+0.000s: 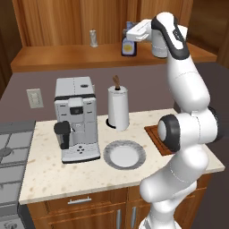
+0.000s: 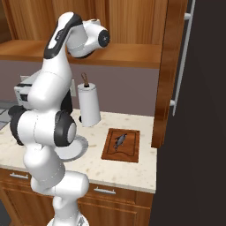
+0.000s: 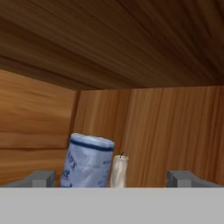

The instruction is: Pick the fish from the plate and place it on the cutting board. Then pick the condiment bottle from the cabinet and place it next to the cutting board.

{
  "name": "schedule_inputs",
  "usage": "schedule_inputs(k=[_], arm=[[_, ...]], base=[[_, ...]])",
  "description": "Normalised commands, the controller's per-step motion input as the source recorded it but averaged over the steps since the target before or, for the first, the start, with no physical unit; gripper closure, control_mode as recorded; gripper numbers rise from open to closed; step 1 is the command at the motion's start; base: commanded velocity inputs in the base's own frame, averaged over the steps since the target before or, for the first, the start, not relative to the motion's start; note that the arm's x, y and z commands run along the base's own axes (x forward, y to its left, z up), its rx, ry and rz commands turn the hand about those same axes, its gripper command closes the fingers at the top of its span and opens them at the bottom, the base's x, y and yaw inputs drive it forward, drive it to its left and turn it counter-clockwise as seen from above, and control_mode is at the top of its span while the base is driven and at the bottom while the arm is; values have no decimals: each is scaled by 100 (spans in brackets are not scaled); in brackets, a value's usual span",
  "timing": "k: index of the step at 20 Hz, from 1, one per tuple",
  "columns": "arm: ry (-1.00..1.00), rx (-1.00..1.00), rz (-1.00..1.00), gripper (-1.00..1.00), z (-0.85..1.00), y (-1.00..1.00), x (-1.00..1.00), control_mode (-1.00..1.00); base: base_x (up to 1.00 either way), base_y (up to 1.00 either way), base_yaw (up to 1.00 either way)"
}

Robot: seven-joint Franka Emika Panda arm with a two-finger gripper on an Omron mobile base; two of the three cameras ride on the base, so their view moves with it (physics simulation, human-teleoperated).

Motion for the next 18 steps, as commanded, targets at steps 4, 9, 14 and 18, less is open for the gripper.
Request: schedule_inputs(k=[4,9,14,18], arm=[[4,0,0,-100,0,0,5,-100],[0,0,0,100,0,0,0,-100],[-1,0,0,100,0,0,-15,-100],[-2,0,0,100,0,0,-20,-100]], base=[[0,0,0],[0,0,0],[0,0,0],[0,0,0]])
